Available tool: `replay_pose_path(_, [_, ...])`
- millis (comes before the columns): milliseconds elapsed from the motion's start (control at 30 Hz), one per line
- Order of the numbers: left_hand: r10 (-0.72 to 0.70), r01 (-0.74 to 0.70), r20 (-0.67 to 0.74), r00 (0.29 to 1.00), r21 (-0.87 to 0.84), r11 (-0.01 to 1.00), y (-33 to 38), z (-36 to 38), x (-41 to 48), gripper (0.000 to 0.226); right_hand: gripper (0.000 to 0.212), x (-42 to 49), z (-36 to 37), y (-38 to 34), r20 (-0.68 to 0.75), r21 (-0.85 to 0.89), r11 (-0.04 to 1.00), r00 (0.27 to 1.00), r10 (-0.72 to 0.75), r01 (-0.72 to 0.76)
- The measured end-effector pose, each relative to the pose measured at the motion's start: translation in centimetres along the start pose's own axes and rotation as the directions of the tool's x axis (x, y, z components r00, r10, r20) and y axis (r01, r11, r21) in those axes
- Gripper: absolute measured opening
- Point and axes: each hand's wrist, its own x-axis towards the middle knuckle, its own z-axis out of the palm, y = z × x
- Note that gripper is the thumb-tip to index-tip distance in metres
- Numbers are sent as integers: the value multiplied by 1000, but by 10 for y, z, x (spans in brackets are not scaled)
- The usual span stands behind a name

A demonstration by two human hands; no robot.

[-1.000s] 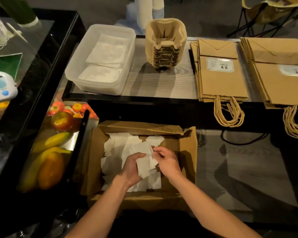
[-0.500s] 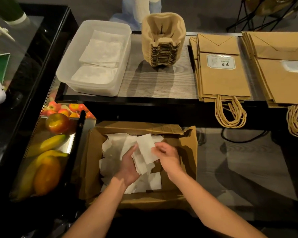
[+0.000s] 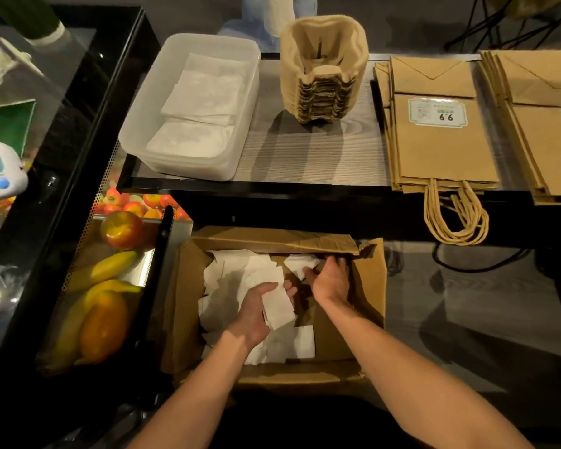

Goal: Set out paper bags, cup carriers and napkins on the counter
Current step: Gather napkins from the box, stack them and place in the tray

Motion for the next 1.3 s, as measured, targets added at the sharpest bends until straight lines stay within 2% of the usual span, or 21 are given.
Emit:
replay_pose_path(67, [6, -6, -10, 1000, 9, 1000, 0, -1, 1, 37, 32, 5, 1, -4, 10, 40, 999, 1000, -1, 0])
replay_pose_path(133, [14, -14, -7, 1000, 8, 1000, 0, -3, 3, 39, 8, 5, 1, -4, 42, 167, 986, 999, -4, -3])
replay_pose_path(267, [27, -27, -21, 999, 6, 1000, 0, -6, 5, 31, 6, -3, -7, 1, 197, 469, 875, 980, 32, -123])
replay_pose_path(367, [48, -48, -16, 999, 0, 999, -1, -4, 4, 28, 2, -15, -18, 9, 282, 559, 804, 958, 46, -203])
replay_pose_path(500, [133, -133, 11, 991, 185, 974, -8, 0, 5, 26, 11, -36, -41, 13, 346, 708, 669, 937, -49, -227])
replay_pose_path(533, [157, -157, 19, 987, 239, 958, -10, 0, 6, 33, 9, -40, -45, 13, 340, 709, 674, 938, -69, -208])
replay_pose_path(600, [170, -180, 57, 984, 300, 937, -12, 6, 4, 55, 4, -48, -52, 7, 307, 628, 765, 949, -73, -144])
replay_pose_path(633, [156, -166, 57, 986, 293, 942, -14, 7, 5, 64, 3, -53, -55, 3, 297, 560, 824, 950, -95, -92])
replay_pose_path(700, [119, -128, 52, 992, 260, 957, -17, 9, 4, 71, 7, -62, -59, -4, 314, 479, 877, 927, -207, 34])
replay_pose_path(767, [99, -110, 58, 993, 231, 967, -17, 9, 2, 64, 8, -72, -63, -9, 376, 416, 896, 867, -327, 158])
replay_pose_path(867, [79, -83, 32, 996, 162, 983, -17, 7, 1, 33, 5, -79, -58, -6, 464, 339, 914, 806, -368, 222])
replay_pose_path(900, [80, -82, 17, 997, 164, 983, -16, 6, -1, 26, 4, -79, -55, -5, 448, 366, 911, 822, -352, 190])
replay_pose_path(967, [80, -70, -44, 996, 201, 977, -16, 2, -3, 32, 2, -77, -48, -1, 343, 430, 901, 912, -225, 60])
replay_pose_path(1000, [76, -61, -63, 995, 224, 973, -17, 0, -2, 39, 5, -73, -43, 2, 279, 435, 900, 955, -98, -35])
replay_pose_path(1033, [73, -50, -88, 993, 241, 969, -17, -4, -1, 40, 14, -68, -39, 7, 246, 435, 887, 968, 48, -154])
replay_pose_path(1100, [59, -31, -107, 992, 249, 968, -19, -9, 1, 35, 40, -60, -29, 13, 338, 453, 786, 897, 285, -421])
replay_pose_path(1133, [57, -28, -111, 992, 247, 968, -19, -11, 2, 33, 45, -56, -24, 14, 424, 478, 706, 841, 335, -523])
replay_pose_path(1200, [59, -33, -97, 994, 248, 968, -19, -12, 2, 35, 42, -47, -14, 13, 542, 559, 539, 770, 337, -630])
replay_pose_path(1267, [68, -43, -81, 994, 273, 961, -19, -12, 2, 40, 39, -44, -11, 8, 585, 629, 399, 744, 323, -667])
replay_pose_path(1300, [67, -43, -77, 995, 287, 957, -18, -12, 2, 42, 40, -43, -12, 4, 588, 649, 365, 744, 316, -668])
